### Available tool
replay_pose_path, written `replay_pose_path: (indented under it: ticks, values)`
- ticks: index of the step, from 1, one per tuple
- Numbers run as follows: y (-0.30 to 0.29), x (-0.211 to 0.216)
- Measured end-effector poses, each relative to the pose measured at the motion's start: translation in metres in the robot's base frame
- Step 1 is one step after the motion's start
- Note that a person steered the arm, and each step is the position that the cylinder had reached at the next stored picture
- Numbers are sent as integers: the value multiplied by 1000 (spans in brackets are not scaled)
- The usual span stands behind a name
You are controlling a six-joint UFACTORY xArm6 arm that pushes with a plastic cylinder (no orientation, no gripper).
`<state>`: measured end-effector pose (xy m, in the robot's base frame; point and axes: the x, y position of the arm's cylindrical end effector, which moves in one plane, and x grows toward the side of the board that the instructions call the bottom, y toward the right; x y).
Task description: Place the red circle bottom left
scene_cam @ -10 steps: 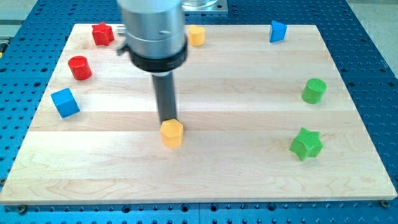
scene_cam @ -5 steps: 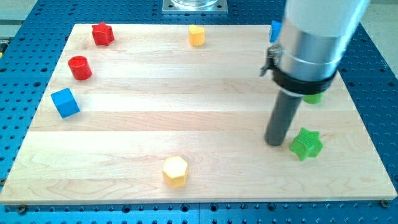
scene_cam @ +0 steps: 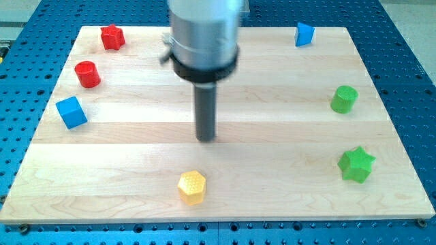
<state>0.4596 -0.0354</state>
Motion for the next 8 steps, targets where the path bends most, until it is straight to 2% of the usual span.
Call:
replay_pose_path:
  ticks: [1,4,5,7,8]
  values:
    - [-39,-72]
    - [-137,-145]
    - [-200,-144]
    - [-237,-138]
    - [-221,-117]
